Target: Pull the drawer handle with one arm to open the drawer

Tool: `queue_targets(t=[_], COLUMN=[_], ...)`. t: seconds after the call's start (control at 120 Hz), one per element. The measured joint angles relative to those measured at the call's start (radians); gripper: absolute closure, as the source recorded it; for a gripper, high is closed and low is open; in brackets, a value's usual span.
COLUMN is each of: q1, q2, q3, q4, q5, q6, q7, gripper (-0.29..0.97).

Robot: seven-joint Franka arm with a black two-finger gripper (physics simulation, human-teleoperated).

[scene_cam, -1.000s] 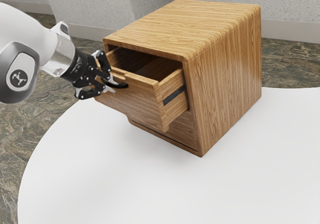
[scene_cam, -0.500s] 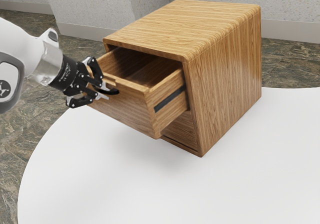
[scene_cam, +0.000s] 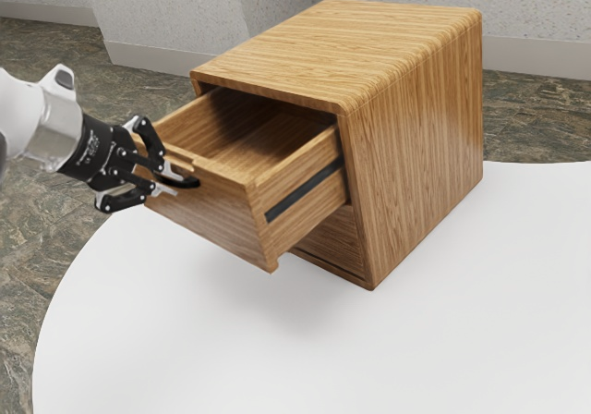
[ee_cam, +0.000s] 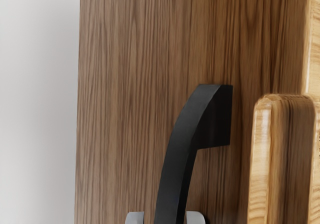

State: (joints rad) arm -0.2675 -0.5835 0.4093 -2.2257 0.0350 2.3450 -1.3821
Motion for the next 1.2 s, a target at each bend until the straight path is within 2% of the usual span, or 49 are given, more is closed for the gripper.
queue_targets(t=[0.375, 0.517, 0.608, 0.742, 0.792, 0.892, 1.008, 1.15, 1.2], q1=[0.009, 0.046, 0.129, 0.368, 0.457, 0.506, 0.516, 0.519, 0.519], q2=[-0.078, -0.127, -0.177, -0.287, -0.301, -0.207, -0.111, 0.208, 0.286], q3=[0.007, 0.001, -0.046, -0.259, -0.342, -0.428, -0.508, -0.518, -0.518], q4=[-0.052, -0.07, -0.076, -0.062, 0.002, 0.236, 0.358, 0.608, 0.679], q5=[0.017, 0.021, 0.023, 0.022, 0.018, -0.004, -0.023, -0.031, -0.033], q6=[-0.004, -0.018, -0.046, -0.149, -0.217, -0.384, -0.491, -0.557, -0.58], q7=[-0.003, -0.003, -0.002, -0.01, -0.013, -0.018, -0.025, -0.031, -0.033], gripper=[0.74, 0.74, 0.71, 0.5, 0.4, 0.25, 0.15, 0.09, 0.07])
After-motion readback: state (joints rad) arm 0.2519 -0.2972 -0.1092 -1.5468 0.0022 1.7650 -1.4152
